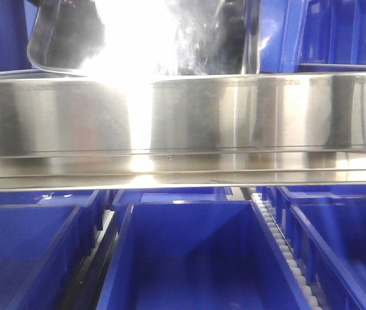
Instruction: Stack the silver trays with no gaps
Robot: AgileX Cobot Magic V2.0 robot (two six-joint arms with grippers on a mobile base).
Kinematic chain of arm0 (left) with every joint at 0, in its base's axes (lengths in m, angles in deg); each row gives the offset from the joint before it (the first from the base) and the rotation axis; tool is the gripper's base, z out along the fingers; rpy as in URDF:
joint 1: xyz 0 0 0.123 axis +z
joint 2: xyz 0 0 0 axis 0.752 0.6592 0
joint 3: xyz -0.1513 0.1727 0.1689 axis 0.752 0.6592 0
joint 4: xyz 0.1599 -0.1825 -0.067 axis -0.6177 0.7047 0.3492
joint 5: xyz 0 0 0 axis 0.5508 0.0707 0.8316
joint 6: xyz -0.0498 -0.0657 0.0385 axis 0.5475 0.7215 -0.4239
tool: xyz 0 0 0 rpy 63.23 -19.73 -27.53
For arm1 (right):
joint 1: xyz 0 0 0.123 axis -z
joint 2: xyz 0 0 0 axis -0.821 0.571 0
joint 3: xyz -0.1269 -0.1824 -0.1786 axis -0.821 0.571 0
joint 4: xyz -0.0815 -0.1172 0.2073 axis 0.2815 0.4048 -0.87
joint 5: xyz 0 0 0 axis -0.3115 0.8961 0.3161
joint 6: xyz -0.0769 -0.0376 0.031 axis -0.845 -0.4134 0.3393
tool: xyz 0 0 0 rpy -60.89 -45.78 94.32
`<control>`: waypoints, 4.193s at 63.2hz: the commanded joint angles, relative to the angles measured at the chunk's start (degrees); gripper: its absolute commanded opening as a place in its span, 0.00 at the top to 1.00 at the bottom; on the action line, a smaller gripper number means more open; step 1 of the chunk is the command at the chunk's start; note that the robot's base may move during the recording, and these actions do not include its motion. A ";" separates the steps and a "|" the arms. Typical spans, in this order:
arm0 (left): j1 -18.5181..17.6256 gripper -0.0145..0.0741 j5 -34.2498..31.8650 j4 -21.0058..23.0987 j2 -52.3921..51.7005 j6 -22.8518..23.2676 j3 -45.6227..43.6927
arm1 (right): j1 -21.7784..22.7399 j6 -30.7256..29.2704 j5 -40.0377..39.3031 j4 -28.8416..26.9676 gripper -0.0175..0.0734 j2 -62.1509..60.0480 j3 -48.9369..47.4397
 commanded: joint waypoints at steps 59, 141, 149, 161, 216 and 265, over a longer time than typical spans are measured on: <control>-0.44 0.83 -13.33 -0.22 -9.62 -3.36 1.13 | -0.33 -0.41 -0.01 2.94 0.88 -6.59 -0.47; -0.29 0.83 -13.54 -0.72 -9.62 -3.36 1.27 | -0.33 -0.41 -43.56 3.39 0.88 -6.83 -0.47; -0.29 0.83 -17.69 -0.72 -9.62 -3.36 1.27 | -0.33 -0.41 -49.31 3.39 0.88 -6.83 -0.47; -0.29 0.83 -21.63 0.37 -9.62 -3.36 1.27 | -0.33 -0.41 -57.48 3.39 0.88 -6.83 -0.47; -0.16 0.83 -35.25 1.50 -13.33 -3.26 7.87 | -0.33 -0.41 -59.59 3.39 0.88 -6.83 -0.47; 11.88 0.83 -23.94 4.83 -26.73 -2.88 17.05 | -0.33 -0.41 -59.59 3.39 0.88 -6.83 -0.47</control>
